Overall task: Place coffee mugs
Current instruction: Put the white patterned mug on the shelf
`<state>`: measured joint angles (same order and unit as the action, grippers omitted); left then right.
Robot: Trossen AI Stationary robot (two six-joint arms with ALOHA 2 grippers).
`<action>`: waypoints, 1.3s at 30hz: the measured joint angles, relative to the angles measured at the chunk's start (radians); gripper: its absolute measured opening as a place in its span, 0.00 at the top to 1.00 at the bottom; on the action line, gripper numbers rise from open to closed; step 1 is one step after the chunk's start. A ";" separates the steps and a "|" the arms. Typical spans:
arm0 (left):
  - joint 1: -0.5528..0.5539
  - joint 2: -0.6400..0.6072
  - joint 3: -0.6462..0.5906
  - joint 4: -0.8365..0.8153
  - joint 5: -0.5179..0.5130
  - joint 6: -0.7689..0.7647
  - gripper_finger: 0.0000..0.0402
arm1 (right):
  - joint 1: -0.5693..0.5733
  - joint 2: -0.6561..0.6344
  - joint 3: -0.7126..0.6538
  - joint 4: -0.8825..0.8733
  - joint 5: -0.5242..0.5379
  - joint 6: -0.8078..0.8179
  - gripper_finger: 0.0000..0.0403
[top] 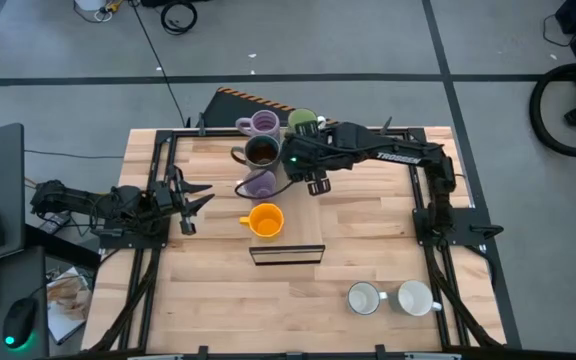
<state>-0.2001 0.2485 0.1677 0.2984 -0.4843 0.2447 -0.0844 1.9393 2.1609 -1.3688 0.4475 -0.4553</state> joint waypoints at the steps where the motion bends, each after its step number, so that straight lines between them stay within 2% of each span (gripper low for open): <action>1: 0.000 0.000 0.000 -0.002 0.000 0.000 0.72 | 0.006 -0.007 0.000 -0.008 0.000 0.016 0.45; 5: 0.000 0.000 0.000 -0.006 0.000 0.002 0.72 | 0.027 -0.039 0.000 -0.043 -0.027 0.107 0.45; 11: 0.000 0.000 0.000 -0.007 0.000 0.003 0.72 | 0.052 -0.062 0.000 -0.135 -0.123 0.272 0.45; 20: 0.000 0.000 0.000 -0.017 0.000 0.016 0.72 | 0.117 -0.064 0.000 -0.202 -0.178 0.477 0.45; 28: 0.000 0.000 0.000 -0.017 0.000 0.025 0.72 | 0.249 -0.064 -0.004 -0.202 -0.144 0.643 0.45; 32: 0.000 0.000 0.000 -0.010 -0.001 0.036 0.72 | 0.311 -0.064 -0.040 -0.202 -0.138 0.727 0.45; 39: 0.000 0.000 0.000 0.047 -0.001 0.085 0.72 | 0.376 -0.064 -0.153 -0.163 -0.245 0.820 0.45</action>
<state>-0.2004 0.2485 0.1680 0.3452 -0.4850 0.3298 0.2913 1.8755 2.0078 -1.5321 0.2026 0.3645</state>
